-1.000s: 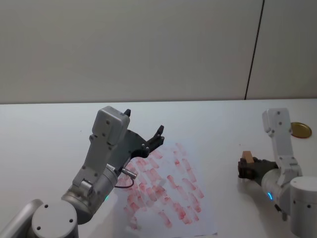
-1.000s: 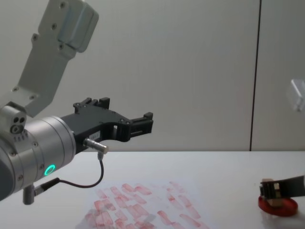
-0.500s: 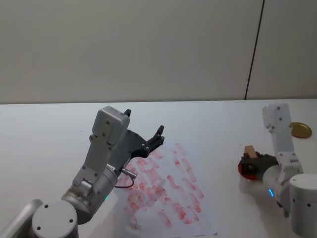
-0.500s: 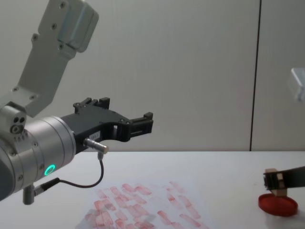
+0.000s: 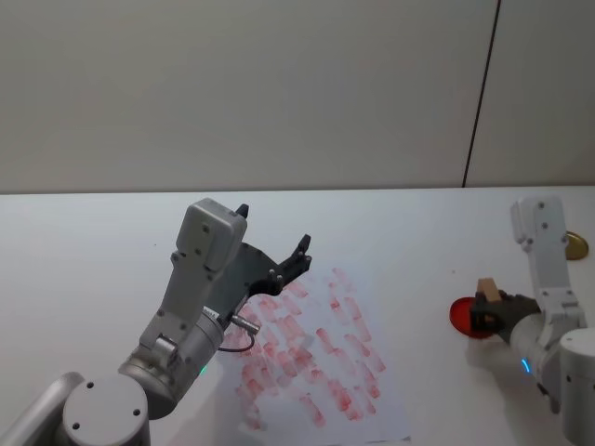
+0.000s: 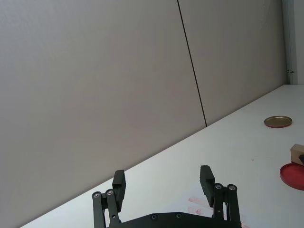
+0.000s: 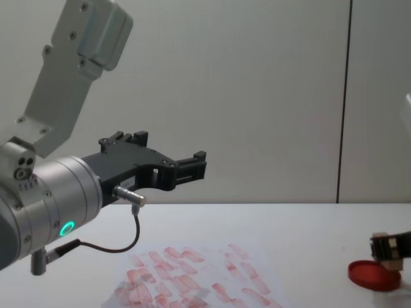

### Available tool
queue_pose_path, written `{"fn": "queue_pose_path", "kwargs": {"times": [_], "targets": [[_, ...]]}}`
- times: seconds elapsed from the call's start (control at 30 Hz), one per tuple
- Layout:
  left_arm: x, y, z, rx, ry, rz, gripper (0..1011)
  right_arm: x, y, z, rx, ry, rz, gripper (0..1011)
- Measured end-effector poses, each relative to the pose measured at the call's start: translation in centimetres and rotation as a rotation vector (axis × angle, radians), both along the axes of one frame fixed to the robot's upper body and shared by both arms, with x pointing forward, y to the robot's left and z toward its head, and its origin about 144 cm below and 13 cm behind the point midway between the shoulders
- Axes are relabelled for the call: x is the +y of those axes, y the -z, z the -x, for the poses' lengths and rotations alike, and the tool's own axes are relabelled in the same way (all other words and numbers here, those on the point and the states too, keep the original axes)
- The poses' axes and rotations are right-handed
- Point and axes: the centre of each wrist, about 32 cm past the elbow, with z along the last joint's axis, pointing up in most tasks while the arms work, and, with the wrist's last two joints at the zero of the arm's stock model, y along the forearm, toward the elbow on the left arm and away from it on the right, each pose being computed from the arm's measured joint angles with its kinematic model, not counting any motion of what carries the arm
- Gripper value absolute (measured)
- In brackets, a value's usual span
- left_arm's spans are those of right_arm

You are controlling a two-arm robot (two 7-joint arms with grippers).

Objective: Use the one hand to pick up the stamp and affix it onto the A4 paper.

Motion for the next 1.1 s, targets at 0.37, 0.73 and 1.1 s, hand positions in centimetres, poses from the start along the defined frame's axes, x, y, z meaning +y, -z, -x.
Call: {"fn": "queue_pose_path", "kwargs": {"times": [0.37, 0.73, 1.1], "targets": [[0.0, 0.0, 0.0, 0.0, 0.0, 0.0, 993, -0.2, 0.7, -0.6, 0.05, -0.018, -0.033, 220], [0.0, 0.0, 0.0, 0.0, 0.0, 0.0, 993, 0.1, 1.0, -1.4, 0.091, -0.027, -0.054, 220], [0.0, 0.0, 0.0, 0.0, 0.0, 0.0, 993, 0.3, 1.1, -1.8, 0.12, -0.028, -0.062, 220]]}}
